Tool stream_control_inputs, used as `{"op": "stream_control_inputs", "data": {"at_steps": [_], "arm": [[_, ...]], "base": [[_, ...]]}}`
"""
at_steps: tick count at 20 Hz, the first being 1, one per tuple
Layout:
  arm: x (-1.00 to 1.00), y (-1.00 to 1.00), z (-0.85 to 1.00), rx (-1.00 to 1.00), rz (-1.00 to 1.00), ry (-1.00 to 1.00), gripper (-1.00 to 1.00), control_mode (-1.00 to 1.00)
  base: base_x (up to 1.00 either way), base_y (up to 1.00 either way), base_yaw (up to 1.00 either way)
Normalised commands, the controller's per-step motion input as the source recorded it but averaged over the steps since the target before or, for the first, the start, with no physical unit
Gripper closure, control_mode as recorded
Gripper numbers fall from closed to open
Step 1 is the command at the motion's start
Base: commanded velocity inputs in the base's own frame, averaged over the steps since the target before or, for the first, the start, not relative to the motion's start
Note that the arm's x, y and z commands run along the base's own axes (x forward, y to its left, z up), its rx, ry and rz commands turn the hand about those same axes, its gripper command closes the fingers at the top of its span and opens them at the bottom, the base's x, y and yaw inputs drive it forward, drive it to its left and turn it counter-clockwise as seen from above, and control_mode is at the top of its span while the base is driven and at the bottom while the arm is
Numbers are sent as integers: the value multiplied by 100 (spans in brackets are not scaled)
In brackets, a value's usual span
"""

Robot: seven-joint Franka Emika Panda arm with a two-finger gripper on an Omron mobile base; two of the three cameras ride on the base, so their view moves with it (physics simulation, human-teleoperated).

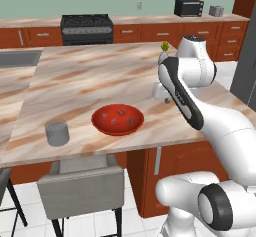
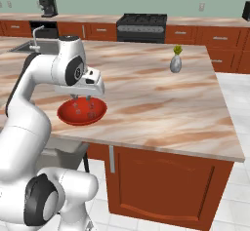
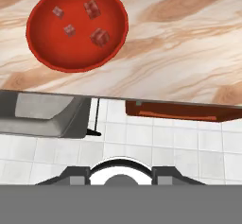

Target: There are four ice cubes in the ice bowl. Place two ice cubes in each glass of water.

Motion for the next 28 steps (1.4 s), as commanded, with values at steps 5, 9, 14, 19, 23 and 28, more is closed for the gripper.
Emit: {"op": "stream_control_inputs", "data": {"at_steps": [5,9,14,19,23,28], "arm": [[26,43,-25,0,-4,-4,-100,-100],[92,100,-41,0,-14,-2,-100,-100],[99,78,-49,-3,-18,0,-100,-100],[40,4,-21,0,-4,9,-100,-100],[81,-5,-47,0,-14,13,-100,-100],[94,-14,-49,-1,-11,11,-100,-100]], "base": [[0,0,0],[0,0,0],[0,0,0],[0,0,0],[0,0,0],[0,0,0]]}}
